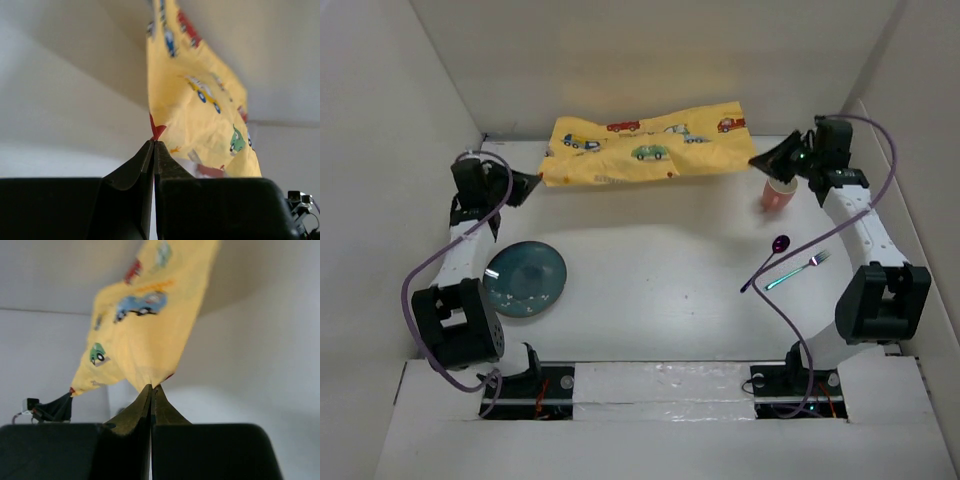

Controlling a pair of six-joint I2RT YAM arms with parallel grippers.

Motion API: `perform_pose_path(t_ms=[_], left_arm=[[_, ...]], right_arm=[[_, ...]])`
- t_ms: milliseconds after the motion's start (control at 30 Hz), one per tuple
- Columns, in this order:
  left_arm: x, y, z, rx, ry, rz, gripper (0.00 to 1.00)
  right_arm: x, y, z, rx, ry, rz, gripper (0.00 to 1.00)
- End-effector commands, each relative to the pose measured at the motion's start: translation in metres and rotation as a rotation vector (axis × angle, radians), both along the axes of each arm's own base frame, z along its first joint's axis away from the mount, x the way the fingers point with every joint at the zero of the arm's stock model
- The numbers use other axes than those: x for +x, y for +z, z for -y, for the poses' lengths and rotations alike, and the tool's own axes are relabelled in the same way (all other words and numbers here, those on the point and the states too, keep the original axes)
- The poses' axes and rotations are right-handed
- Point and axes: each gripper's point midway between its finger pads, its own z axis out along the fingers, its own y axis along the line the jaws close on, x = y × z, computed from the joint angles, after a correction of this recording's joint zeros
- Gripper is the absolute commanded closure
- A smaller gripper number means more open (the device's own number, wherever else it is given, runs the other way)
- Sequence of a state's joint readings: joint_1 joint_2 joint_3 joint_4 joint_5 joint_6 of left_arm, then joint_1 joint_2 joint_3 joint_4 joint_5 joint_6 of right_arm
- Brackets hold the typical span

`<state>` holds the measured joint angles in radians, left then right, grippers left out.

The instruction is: Set the dinner table for one person

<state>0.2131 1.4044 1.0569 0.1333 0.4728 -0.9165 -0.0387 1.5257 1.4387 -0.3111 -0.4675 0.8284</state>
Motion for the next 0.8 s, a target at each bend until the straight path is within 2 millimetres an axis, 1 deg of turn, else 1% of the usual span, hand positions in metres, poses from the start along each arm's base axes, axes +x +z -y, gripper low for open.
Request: perform_pose_path(t_ms=[0, 33, 67, 100, 133, 167, 200, 233, 267, 300, 333, 367, 400, 433, 467, 533, 567, 600, 633, 667, 733, 767], left_arm=[[-0.016, -0.044, 0.004, 0.064, -0.052, -0.068, 1.0], [-0.024, -0.066, 0.003, 0.087, -0.061, -0.121, 1.0], [-0.029, -0.079, 0.003, 0.093, -0.061, -0.152, 1.0], [-0.034, -0.09, 0.004, 0.096, -0.067, -0.178, 1.0], [-0.044, -0.108, 0.005, 0.101, -0.075, -0.222, 1.0], [-0.048, -0.115, 0.005, 0.106, -0.077, -0.239, 1.0], [-0.053, -0.121, 0.005, 0.11, -0.081, -0.257, 1.0], [-0.06, -0.132, 0.006, 0.112, -0.085, -0.284, 1.0], [-0.064, -0.135, 0.005, 0.13, -0.088, -0.288, 1.0], [-0.067, -0.137, 0.005, 0.138, -0.093, -0.296, 1.0], [-0.073, -0.142, 0.006, 0.139, -0.097, -0.318, 1.0], [-0.077, -0.142, 0.007, 0.148, -0.108, -0.315, 1.0], [-0.08, -0.143, 0.008, 0.15, -0.113, -0.32, 1.0], [-0.088, -0.148, 0.009, 0.151, -0.117, -0.346, 1.0], [-0.091, -0.147, 0.009, 0.16, -0.117, -0.344, 1.0], [-0.102, -0.153, 0.011, 0.169, -0.131, -0.369, 1.0], [-0.105, -0.15, 0.012, 0.167, -0.136, -0.365, 1.0], [-0.111, -0.153, 0.017, 0.171, -0.155, -0.378, 1.0], [-0.116, -0.157, 0.018, 0.171, -0.159, -0.392, 1.0], [-0.119, -0.155, 0.018, 0.177, -0.158, -0.386, 1.0], [-0.128, -0.158, 0.022, 0.18, -0.17, -0.405, 1.0], [-0.13, -0.155, 0.022, 0.187, -0.169, -0.397, 1.0]], right_arm=[[-0.014, -0.073, 0.005, -0.072, 0.029, -0.13, 1.0], [-0.019, -0.087, 0.008, -0.088, 0.016, -0.168, 1.0], [-0.028, -0.11, 0.01, -0.098, 0.011, -0.217, 1.0], [-0.031, -0.123, 0.012, -0.115, 0.007, -0.24, 1.0], [-0.035, -0.135, 0.015, -0.13, 0.0, -0.271, 1.0], [-0.043, -0.156, 0.016, -0.138, 0.002, -0.324, 1.0], [-0.046, -0.166, 0.017, -0.149, 0.002, -0.342, 1.0], [-0.049, -0.175, 0.023, -0.159, -0.017, -0.368, 1.0], [-0.053, -0.182, 0.024, -0.163, -0.018, -0.386, 1.0], [-0.061, -0.194, 0.024, -0.169, -0.012, -0.412, 1.0], [-0.065, -0.199, 0.026, -0.177, -0.018, -0.422, 1.0], [-0.068, -0.202, 0.026, -0.18, -0.019, -0.43, 1.0], [-0.077, -0.208, 0.026, -0.188, -0.014, -0.442, 1.0], [-0.081, -0.211, 0.031, -0.193, -0.024, -0.449, 1.0], [-0.085, -0.214, 0.031, -0.202, -0.025, -0.454, 1.0], [-0.096, -0.222, 0.035, -0.226, -0.034, -0.472, 1.0], [-0.1, -0.224, 0.039, -0.228, -0.045, -0.479, 1.0], [-0.102, -0.226, 0.043, -0.227, -0.057, -0.485, 1.0], [-0.104, -0.227, 0.043, -0.226, -0.06, -0.486, 1.0], [-0.104, -0.226, 0.046, -0.223, -0.071, -0.485, 1.0], [-0.103, -0.226, 0.05, -0.219, -0.082, -0.49, 1.0], [-0.1, -0.223, 0.05, -0.218, -0.083, -0.486, 1.0]])
